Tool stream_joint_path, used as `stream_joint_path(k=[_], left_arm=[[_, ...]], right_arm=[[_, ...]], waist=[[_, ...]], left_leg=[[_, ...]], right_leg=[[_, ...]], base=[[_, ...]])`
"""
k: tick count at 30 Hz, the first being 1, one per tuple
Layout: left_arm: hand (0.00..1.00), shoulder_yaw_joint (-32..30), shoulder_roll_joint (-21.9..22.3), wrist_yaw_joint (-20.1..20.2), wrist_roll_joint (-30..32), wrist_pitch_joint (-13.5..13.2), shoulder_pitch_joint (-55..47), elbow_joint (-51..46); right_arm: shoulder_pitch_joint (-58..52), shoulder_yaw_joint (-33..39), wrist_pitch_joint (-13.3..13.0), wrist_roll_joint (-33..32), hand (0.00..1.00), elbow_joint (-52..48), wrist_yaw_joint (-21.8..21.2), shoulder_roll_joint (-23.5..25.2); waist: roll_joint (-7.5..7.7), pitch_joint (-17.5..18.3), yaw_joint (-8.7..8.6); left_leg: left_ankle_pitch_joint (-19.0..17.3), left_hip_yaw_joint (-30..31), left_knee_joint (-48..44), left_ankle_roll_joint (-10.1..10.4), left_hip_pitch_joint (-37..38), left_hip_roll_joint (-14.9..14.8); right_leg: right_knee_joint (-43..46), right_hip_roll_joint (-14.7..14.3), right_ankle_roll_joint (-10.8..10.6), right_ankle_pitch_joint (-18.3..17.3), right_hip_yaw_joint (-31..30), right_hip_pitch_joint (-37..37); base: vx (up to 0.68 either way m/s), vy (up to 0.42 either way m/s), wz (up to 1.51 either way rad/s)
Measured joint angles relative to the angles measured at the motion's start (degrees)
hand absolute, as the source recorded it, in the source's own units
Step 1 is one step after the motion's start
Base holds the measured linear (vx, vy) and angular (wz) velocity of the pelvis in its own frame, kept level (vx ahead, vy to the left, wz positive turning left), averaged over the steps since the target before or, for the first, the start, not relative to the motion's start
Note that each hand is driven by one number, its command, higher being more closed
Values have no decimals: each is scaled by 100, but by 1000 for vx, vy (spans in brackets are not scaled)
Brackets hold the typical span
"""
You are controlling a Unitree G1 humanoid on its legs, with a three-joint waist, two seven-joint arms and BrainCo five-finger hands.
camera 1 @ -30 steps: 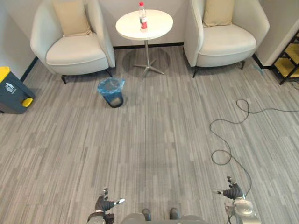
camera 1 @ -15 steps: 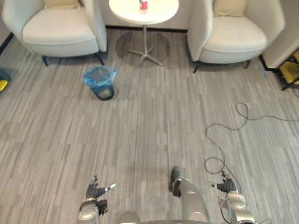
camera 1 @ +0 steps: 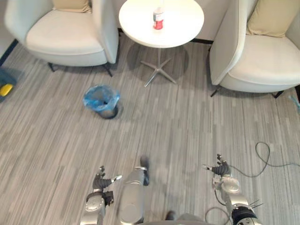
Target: Gather rubbish on tea table into small bin, then transfer packed bag to large trash can.
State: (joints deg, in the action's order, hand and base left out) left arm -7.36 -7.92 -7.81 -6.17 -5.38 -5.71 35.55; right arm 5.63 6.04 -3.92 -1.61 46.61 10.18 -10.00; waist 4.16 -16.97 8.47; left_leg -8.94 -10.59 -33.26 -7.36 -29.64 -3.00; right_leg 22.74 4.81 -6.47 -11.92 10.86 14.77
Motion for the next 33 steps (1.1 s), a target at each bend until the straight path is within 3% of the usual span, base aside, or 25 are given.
stream_joint_path(k=[1, 2, 3, 5, 6, 7, 8, 9, 10, 11, 12, 13, 14, 15, 16, 17, 18, 19, 21, 23, 25, 26, 27, 30, 33], left_arm=[[0, 6, -42, -1, -1, 9, 21, 0], [0, 23, -97, -1, -2, 10, 50, -2], [0, 35, -169, 0, -3, 14, 42, -1], [0, 45, -257, -8, -19, 16, -26, -4], [0, 42, -260, -8, -44, 9, -68, -8], [0, 43, -259, -8, -44, 8, -67, -8], [0, 37, -263, -6, -44, 4, -53, 3], [0, 30, -284, -5, -43, 5, -1, 71], [0, 32, -281, -4, -41, 10, 51, 124], [0, 39, -249, -6, -39, 14, 96, 158], [0, 43, -225, -8, -35, 13, 98, 198], [0, 41, -210, -9, -34, 14, 89, 223], [0, 35, -137, -16, -35, 7, 49, 251], [0, 38, -114, -10, -28, 5, 20, 264], [0, 40, -111, -7, -21, 4, 21, 286], [0, 27, -101, 1, -8, 15, 57, 356], [0, 17, -91, 2, -1, 17, 52, 375], [0, 22, -64, 14, 11, 18, 17, 395], [0, 42, -42, 17, 12, 18, 26, 415], [0, 45, 26, 17, 15, 14, 26, 407], [0, 46, 43, 15, 16, 18, 27, 411], [0, 56, 66, 14, 17, 20, 8, 430], [0, 82, 123, 14, 18, 21, -45, 440], [0, 183, 31, 14, 27, 52, 65, 549], [0, 274, 9, 10, 97, 59, -9, 568]], right_arm=[[1, -19, -10, 0, 0, 55, -2, 56], [8, -40, -17, 1, 0, 104, -18, 87], [1, -56, -9, 1, 0, 150, -25, 129], [-207, -124, -5, 4, 0, 129, -23, 168], [-310, -198, -7, 16, 0, 78, -29, 169], [-368, -199, -5, 21, 0, 42, -32, 169], [-405, -196, 0, 28, 0, 24, -34, 161], [-406, -175, 1, 47, 0, 16, -30, 142], [-409, -153, 6, 62, 0, 16, -31, 136], [-419, -147, 13, 115, 0, 14, -30, 138], [-462, -148, 34, 183, 0, 13, -30, 155], [-506, -148, 40, 198, 0, 13, -30, 158], [-543, -143, 60, 211, 0, 13, -32, 129], [-506, -137, 63, 218, 0, -41, -32, 117], [-473, -134, 58, 217, 0, -77, -31, 111], [-438, -147, 42, 212, 0, -158, -33, 100], [-411, -157, 43, 212, 0, -155, -34, 104], [-386, -152, 47, 170, 0, -142, -28, 121], [-373, -132, 34, 149, 0, -147, -16, 109], [-272, 56, 16, 137, 0, -198, 16, 114], [-242, 174, 5, 135, 0, -268, 54, 145], [-293, 250, 1, 136, 0, -330, 114, 159], [-378, 275, 3, 138, 0, -426, 144, 105], [-730, 304, 23, 156, 0, -827, 219, 289], [-935, 295, 1, 207, 0, -1652, 225, 364]], waist=[[2, 2, -42], [-4, -2, -86], [-7, -3, -152], [-46, -12, -241], [-130, 14, -329], [-131, 25, -354], [-130, 24, -427], [-128, 26, -484], [-124, 28, -485], [-45, 68, -492], [-42, 70, -505], [-45, 84, -521], [-167, 169, -630], [-319, 262, -617], [-367, 290, -625], [-417, 301, -605], [-419, 299, -596], [-393, 275, -512], [-342, 266, -443], [-291, 254, -449], [-307, 248, -432], [-370, 253, -441], [-569, 245, -453], [-349, 287, -473], [-307, 311, -494]], left_leg=[[-344, 90, -160, 19, 230, 2], [-543, 182, -146, 21, 450, 18], [-672, 281, -30, 5, 752, 45], [-768, 452, 590, 72, 1702, 49], [-783, 589, 981, 100, 2150, 37], [-795, 623, 1140, 129, 2338, 25], [-788, 677, 1310, 241, 2619, -8], [-878, 758, 1351, 332, 2820, -13], [-931, 787, 1378, 392, 2919, -13], [-1056, 867, 1425, 602, 3152, -10], [-1198, 920, 1442, 831, 3448, -17], [-1254, 961, 1428, 899, 3555, -36], [-1323, 1177, 1385, 990, 3731, -184], [-1242, 1250, 1077, 1132, 3636, -373], [-1172, 1270, 774, 1220, 3535, -412], [-835, 1237, -52, 1389, 3185, -545], [-543, 1180, -616, 1421, 2951, -635], [-463, 858, -1962, 1314, 2436, -1007], [-712, 667, -2152, 1282, 2208, -1083], [-890, 554, -1254, 1231, 1723, -1024], [-761, 657, 39, 1324, 1527, -929], [-297, 747, 770, 1390, 1539, -866], [475, 896, 1088, 1272, 1502, -916], [337, 810, 1133, 1202, 1667, -587], [362, 578, 1354, 1082, 1817, -372]], right_leg=[[1347, 98, -584, 451, -147, -466], [2424, 132, -681, 473, -132, -928], [3237, 179, -489, 369, 15, -1313], [3664, 282, 104, 46, 505, -1918], [3253, 297, 317, -128, 835, -2304], [2936, 296, 343, -224, 925, -2505], [2021, 268, 364, -260, 1028, -2855], [898, 172, 334, -147, 994, -3130], [322, 122, 302, 23, 903, -3253], [-755, -8, 295, 512, 690, -3389], [-1187, -114, 329, 1107, 419, -3419], [-1131, -152, 414, 1449, 262, -3374], [-811, -259, 733, 1786, 114, -3306], [-452, -348, 837, 1440, 257, -3349], [-372, -385, 894, 1306, 328, -3330], [-421, -508, 973, 1129, 389, -3133], [-591, -575, 996, 1101, 395, -2929], [-1179, -781, 1030, 1115, 385, -2143], [-1324, -800, 1032, 1113, 319, -1793], [-1503, -731, 1031, 1113, 254, -1451], [-1612, -702, 940, 1057, 145, -1341], [-1650, -704, 778, 945, 145, -1251], [-1659, -817, 672, 818, 111, -1129], [-1453, -388, 410, 563, 13, -1143], [-1382, -131, 301, 499, -107, -1218]], base=[[590, 121, 21], [676, 112, 30], [536, 56, 35], [542, 16, 43], [555, -23, 45], [658, -91, 48], [551, -110, 46], [548, -128, 46], [463, -135, 49], [712, -240, 54], [710, -269, 64], [801, -345, 83], [700, -318, 68], [716, -312, 56], [617, -278, 22], [466, -216, 14], [653, -257, 11], [520, -169, 1], [419, -105, -4], [363, -22, -11], [275, 94, -39], [251, 139, -37], [235, 168, -22], [191, 175, 2], [92, 137, -13]])
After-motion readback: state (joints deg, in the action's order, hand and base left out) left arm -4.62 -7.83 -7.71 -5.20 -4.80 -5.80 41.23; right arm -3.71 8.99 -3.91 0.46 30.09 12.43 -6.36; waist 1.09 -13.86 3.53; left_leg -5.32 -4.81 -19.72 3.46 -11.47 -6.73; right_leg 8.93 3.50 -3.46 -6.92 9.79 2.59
